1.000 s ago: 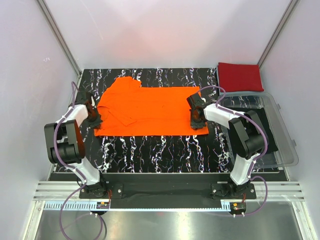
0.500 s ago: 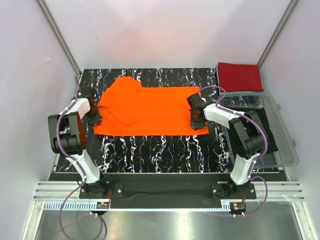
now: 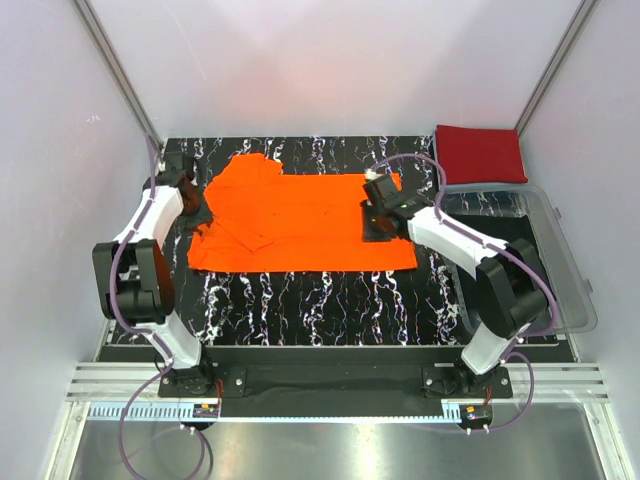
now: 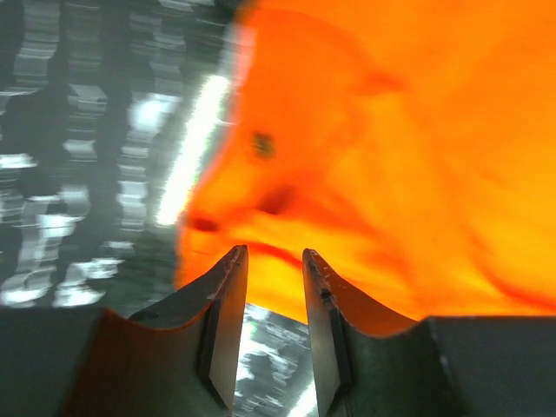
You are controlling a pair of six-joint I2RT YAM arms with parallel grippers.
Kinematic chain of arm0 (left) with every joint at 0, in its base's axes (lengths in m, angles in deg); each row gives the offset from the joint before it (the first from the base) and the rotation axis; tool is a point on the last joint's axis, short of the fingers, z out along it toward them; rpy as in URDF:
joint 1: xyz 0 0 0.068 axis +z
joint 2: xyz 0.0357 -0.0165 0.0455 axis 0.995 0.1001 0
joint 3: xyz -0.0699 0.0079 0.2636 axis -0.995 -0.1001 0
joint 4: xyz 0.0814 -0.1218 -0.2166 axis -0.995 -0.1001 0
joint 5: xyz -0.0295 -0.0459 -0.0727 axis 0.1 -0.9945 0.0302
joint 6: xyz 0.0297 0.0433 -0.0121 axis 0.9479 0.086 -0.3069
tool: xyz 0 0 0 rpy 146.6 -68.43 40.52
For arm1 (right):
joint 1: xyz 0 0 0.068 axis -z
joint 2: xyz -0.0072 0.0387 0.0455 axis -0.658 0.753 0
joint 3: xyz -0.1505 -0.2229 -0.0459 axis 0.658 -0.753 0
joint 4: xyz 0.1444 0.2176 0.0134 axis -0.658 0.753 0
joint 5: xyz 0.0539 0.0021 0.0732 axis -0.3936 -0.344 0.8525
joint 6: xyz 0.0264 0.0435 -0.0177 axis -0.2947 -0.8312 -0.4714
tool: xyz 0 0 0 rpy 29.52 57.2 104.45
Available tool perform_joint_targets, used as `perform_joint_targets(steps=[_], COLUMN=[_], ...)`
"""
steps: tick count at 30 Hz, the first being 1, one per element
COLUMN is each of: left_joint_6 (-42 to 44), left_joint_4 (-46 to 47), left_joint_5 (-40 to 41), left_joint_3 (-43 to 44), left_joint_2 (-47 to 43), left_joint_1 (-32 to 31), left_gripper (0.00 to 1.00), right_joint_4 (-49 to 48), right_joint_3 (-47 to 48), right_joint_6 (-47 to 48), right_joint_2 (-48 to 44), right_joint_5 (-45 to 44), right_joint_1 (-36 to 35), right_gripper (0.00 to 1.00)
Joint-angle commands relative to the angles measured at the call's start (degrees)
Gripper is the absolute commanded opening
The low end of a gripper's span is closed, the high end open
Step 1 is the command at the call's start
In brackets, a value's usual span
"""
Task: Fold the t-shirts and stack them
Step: Fold the tshirt
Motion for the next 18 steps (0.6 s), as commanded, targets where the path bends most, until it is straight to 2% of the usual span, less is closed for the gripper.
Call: perform_joint_targets(steps=[1,4,5,6,7,10,14,18], left_joint_6=[-4.3,-7.1,-9.7,-9.8,-12.6,-17.3,-17.5,-17.0], left_joint_4=[3.1,5.9,7.9,9.2,10.9,17.4,19.0,19.9], left_joint_5=[-14.1,-19.9,-23.7,-23.7,-28.8,-35.6,-33.9,-32.1], left_joint_3=[-3.0,-6.3,-8.5,-8.5,-11.3,-15.8,-16.2,-15.4], left_joint_2=[-4.2,-4.3,-4.3,-4.3,-4.5,-4.1,-2.8,-0.1], left_joint_1=[0.5,3.7,7.4,9.4,13.6,18.8,20.2,20.9], left_gripper=[0.37,0.37,0.38,0.37,0.37,0.35,0.34,0.34], right_joint_4=[-9.6,-15.8,-16.6,-16.6,-16.9,-18.1,-17.7,-18.1], right_joint_3=[4.0,7.2,10.0,11.9,13.8,21.0,30.2,34.8], right_joint_6=[3.3,9.1,12.3,13.6,15.5,17.8,23.8,29.4], right_joint_2=[0.4,3.0,5.3,6.7,8.2,14.7,23.9,28.9], right_joint_5=[4.7,3.2,2.0,1.7,1.3,2.4,1.7,0.4], right_joint_1=[-5.4,-11.6,-13.9,-13.9,-16.0,-18.2,-23.8,-27.8], right_gripper=[0.30,0.31,0.32,0.32,0.32,0.33,0.35,0.38])
